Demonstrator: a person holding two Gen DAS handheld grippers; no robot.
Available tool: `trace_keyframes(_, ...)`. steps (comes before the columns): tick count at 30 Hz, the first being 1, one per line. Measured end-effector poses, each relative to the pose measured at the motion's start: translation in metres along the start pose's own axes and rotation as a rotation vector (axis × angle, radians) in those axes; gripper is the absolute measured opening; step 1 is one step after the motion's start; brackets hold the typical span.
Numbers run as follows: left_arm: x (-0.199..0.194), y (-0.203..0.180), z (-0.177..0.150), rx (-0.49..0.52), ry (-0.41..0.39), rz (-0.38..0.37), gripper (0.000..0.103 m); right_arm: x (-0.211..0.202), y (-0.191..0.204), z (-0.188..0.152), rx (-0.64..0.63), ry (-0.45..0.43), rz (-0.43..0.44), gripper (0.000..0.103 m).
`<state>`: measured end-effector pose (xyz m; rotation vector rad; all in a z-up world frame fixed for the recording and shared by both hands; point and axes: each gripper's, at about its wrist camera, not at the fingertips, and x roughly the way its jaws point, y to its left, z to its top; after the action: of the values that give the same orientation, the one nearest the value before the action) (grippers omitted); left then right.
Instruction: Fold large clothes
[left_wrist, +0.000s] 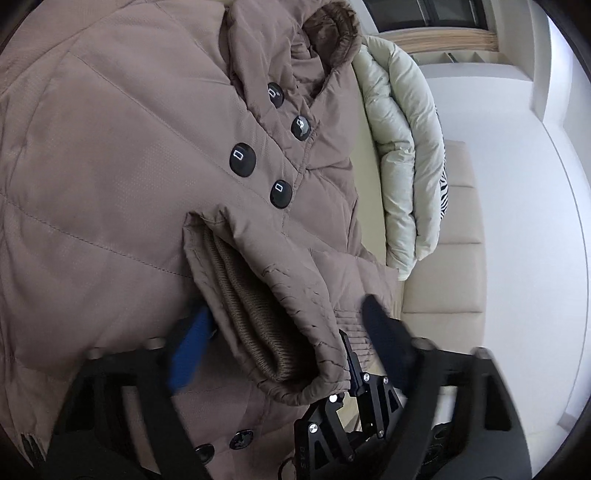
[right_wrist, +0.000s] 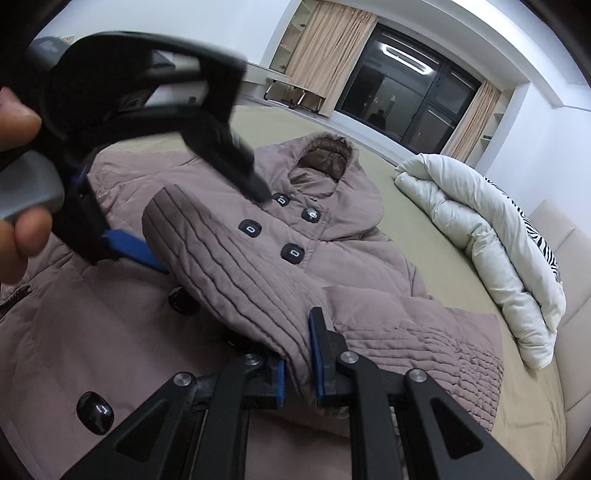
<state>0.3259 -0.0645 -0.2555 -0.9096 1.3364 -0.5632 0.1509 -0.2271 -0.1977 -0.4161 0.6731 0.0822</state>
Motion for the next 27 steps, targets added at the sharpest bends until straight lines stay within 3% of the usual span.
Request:
trace_keyframes(1,0.004,-0.001,0.002,0.001,0.011,0.012,0.031,0.0,0.0,0.0,0.01,0.002,0.002,0.017)
trace_keyframes(3,0.007,-0.007,0.006,0.022,0.009,0.019,0.024,0.001,-0.003,0.001,0.038,0.015,0.021,0.025)
trace_keyframes(5,0.004,-0.012,0.011,0.021,-0.009,0.012,0.019,-0.006,-0.009,-0.001,0.084,0.0,0.068,0.077)
trace_keyframes(7,-0.011,-0.017,0.021,0.03,-0.063,0.018,0.019,-0.026,-0.022,-0.006,0.156,-0.067,0.11,0.096)
trace_keyframes(9,-0.034,-0.02,0.037,0.046,-0.131,0.036,0.019,-0.044,-0.043,-0.014,0.249,-0.103,0.123,0.099)
trace_keyframes(11,-0.059,-0.018,0.053,0.062,-0.199,0.074,0.019,-0.05,-0.072,-0.025,0.377,-0.082,0.162,0.099)
trace_keyframes(15,-0.089,-0.005,0.077,0.085,-0.302,0.191,0.019,-0.035,-0.16,-0.075,0.942,-0.021,0.362,0.099)
trace_keyframes(18,-0.097,0.013,0.082,0.062,-0.32,0.216,0.019,-0.007,-0.186,-0.107,1.293,-0.013,0.564,0.098)
trace_keyframes(22,-0.096,0.028,0.086,0.036,-0.319,0.215,0.019,0.035,-0.17,-0.091,1.395,0.031,0.785,0.098)
trace_keyframes(25,-0.097,0.03,0.087,0.04,-0.325,0.216,0.019,0.068,-0.161,-0.083,1.466,0.056,0.795,0.097)
trace_keyframes(27,-0.095,0.031,0.086,0.049,-0.334,0.226,0.019,0.083,-0.167,-0.083,1.555,0.011,0.782,0.097)
